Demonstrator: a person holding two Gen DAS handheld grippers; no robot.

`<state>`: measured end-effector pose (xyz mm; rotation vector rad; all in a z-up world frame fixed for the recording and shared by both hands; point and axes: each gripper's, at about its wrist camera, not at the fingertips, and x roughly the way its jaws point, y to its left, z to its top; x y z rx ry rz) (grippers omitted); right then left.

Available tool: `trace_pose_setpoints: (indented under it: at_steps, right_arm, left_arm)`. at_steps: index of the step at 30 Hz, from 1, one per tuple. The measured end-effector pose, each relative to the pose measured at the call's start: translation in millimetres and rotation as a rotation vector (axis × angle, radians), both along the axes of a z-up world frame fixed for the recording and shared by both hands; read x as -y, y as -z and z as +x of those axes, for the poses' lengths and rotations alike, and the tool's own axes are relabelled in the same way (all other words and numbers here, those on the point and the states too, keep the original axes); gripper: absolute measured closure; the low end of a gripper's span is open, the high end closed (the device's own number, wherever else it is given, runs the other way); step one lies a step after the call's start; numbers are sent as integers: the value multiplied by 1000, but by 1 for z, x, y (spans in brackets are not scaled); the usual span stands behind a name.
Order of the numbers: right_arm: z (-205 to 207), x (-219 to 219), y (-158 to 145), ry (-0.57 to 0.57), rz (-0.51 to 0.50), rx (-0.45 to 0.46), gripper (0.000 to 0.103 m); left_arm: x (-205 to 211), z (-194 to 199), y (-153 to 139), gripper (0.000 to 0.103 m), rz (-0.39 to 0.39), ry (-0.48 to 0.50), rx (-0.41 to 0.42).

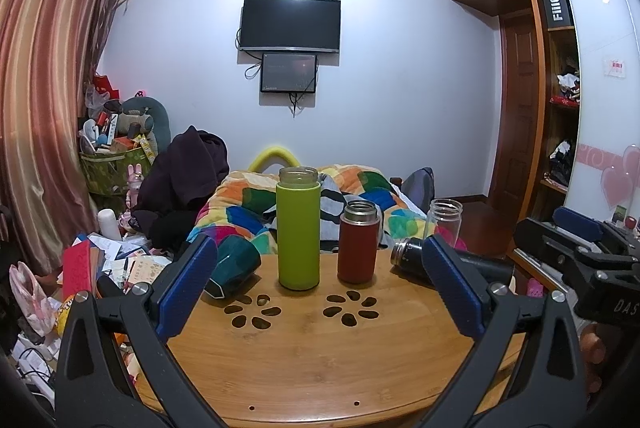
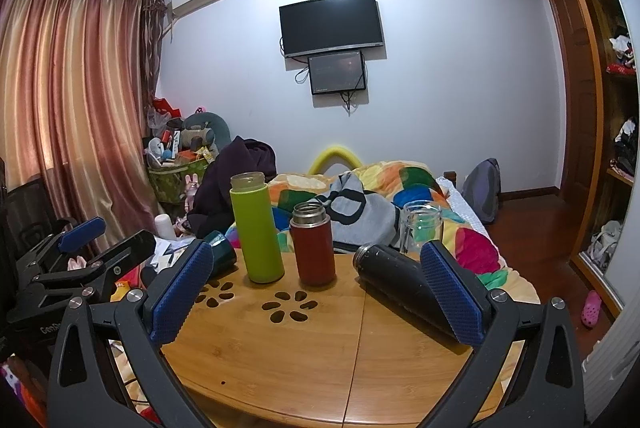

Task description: Flip cup upside down

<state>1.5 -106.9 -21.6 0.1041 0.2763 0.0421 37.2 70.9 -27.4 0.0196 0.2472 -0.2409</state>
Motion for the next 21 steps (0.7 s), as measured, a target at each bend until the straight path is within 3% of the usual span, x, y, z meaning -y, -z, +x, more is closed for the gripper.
trace_pose_setpoints:
  at_steps: [6, 12, 21]
  right_arm:
    - [18, 37, 18, 64, -67, -70, 0]
    - [69, 96, 53, 114, -147, -251, 0]
    - [131, 136, 105, -29, -170, -476, 0]
  left_arm:
    - [1, 16, 12, 0, 18, -15, -46]
    - [6, 34, 27, 0, 15, -8, -120]
    - [19, 50, 46, 0, 63, 2, -193]
